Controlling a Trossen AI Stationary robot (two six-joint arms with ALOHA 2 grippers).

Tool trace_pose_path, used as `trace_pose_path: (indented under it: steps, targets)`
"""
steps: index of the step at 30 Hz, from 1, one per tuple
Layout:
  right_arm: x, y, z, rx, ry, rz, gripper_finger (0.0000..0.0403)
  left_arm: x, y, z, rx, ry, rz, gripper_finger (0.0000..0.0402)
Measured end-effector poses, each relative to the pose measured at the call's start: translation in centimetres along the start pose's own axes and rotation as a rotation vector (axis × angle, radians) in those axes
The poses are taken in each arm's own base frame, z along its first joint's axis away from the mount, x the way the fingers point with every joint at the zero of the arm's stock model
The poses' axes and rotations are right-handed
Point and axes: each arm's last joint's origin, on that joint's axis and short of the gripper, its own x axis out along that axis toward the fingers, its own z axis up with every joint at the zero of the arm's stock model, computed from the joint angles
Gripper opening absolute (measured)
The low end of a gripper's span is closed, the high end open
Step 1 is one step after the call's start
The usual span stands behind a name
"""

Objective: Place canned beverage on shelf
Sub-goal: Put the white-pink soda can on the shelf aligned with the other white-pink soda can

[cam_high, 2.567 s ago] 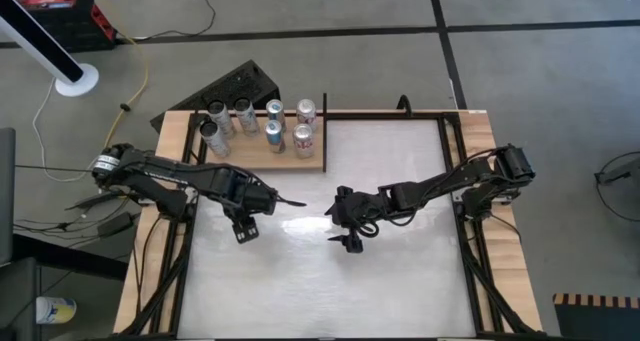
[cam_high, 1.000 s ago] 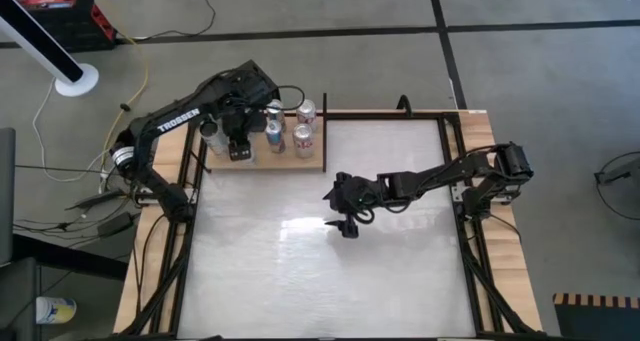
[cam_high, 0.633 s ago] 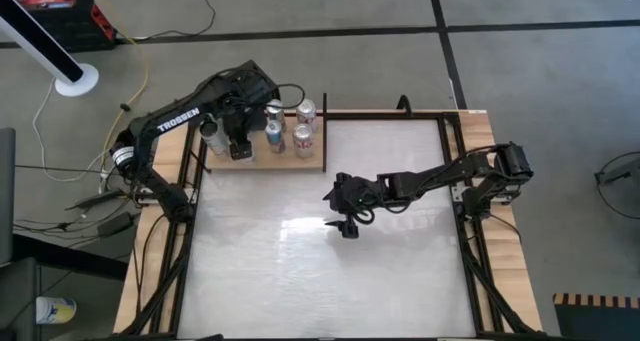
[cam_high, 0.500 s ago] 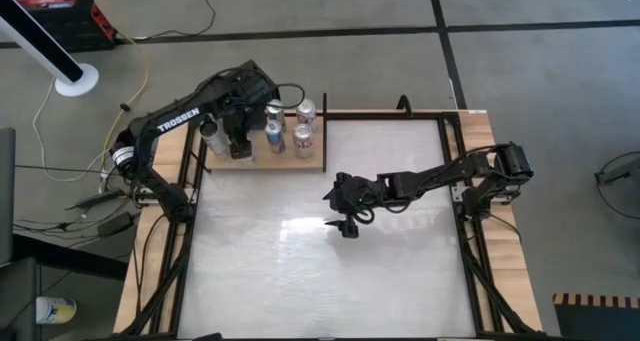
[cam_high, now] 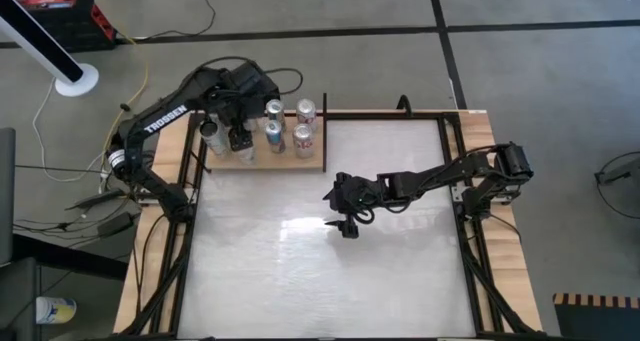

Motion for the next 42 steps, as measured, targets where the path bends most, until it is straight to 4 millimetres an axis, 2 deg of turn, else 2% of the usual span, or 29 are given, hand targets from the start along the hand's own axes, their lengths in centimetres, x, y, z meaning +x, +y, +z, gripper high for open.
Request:
trace_pose_path:
  steps: [7, 11, 14, 18, 24, 29, 36, 42]
  targets:
    - [0.0, 0.0, 0.0, 0.005, 0.000, 0.000, 0.0379, -4.3, -1.2, 0.0, -0.037, -0.099, -0.080, 0.0314]
    - [0.0, 0.0, 0.0, 0.007, 0.000, 0.000, 0.0379, -6.1, -3.0, -1.4, -0.037, -0.158, -0.159, 0.0303]
    - [0.0, 0.0, 0.0, 0.007, 0.000, 0.001, 0.0379, -6.5, -4.4, -2.9, -0.012, -0.171, -0.185, 0.0291]
    - [0.0, 0.1, 0.0, 0.007, -0.001, 0.002, 0.0379, -5.7, -5.4, -5.2, -0.013, -0.184, -0.166, 0.0267]
    - [0.0, 0.3, 0.3, 0.004, -0.030, 0.006, 0.0379, -2.2, -6.1, -7.2, 0.033, -0.195, -0.147, 0.0208]
    - [0.0, 0.2, 0.4, -0.001, -0.038, 0.004, 0.0379, -0.1, -6.1, -6.9, 0.100, -0.201, -0.164, 0.0141]
    - [0.0, -0.3, 0.3, -0.018, -0.037, -0.008, 0.0379, 1.2, -5.5, -5.9, 0.161, -0.129, -0.072, 0.0015]
    - [0.0, -0.3, 0.2, -0.041, -0.018, -0.007, 0.0379, 2.4, -4.8, -5.4, 0.143, -0.085, -0.084, 0.0003]
